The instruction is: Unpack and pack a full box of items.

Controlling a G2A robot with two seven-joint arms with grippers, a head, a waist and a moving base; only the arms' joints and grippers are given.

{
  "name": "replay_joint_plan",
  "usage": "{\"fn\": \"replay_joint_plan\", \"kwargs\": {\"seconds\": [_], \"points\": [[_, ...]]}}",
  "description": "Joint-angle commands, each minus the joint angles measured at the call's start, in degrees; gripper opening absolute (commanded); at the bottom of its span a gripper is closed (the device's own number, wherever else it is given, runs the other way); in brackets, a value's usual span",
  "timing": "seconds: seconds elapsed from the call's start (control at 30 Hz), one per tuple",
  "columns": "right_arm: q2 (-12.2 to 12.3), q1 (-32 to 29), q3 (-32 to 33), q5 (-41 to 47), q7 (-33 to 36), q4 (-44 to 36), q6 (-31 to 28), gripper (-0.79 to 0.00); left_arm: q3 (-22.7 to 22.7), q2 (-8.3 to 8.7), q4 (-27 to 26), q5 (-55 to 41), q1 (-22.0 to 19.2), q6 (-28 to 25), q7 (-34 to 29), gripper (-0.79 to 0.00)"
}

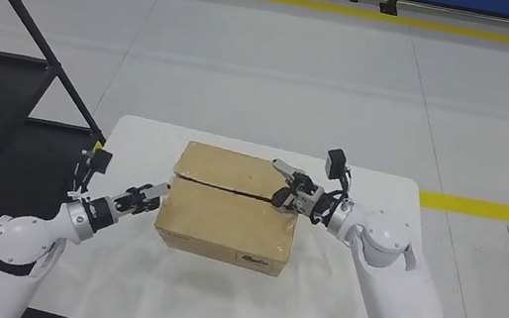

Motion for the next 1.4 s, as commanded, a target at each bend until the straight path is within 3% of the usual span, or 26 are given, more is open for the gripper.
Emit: {"fn": "replay_joint_plan", "kwargs": {"seconds": [0.0, 0.23, 0.6, 1.13, 1.37], "points": [[0.05, -0.38, -0.13, -0.16, -0.70, -0.01, -0.14, 0.000, -1.75, 0.15, -0.15, -1.33, 0.27, -0.37, 0.54, 0.000], [0.10, -0.80, -1.01, -0.60, -2.57, 0.67, -0.57, 0.000, -4.46, 0.29, -1.78, -4.54, 0.13, 0.79, 1.21, 0.000], [-0.05, -0.83, -1.97, 0.82, -4.77, 2.03, -3.36, 0.000, 2.88, -1.48, 1.23, -6.71, -4.08, 1.10, 4.20, 0.000], [-0.15, -0.52, -2.34, 3.63, -5.77, 3.74, -7.62, 0.000, 10.54, -4.04, 10.88, -6.94, -10.78, 0.63, 6.18, 0.000], [0.77, -6.85, 1.24, 4.18, -9.04, -2.15, -12.46, 0.000, 11.32, -4.55, 12.77, -6.63, -12.21, 0.20, 5.41, 0.000]]}}
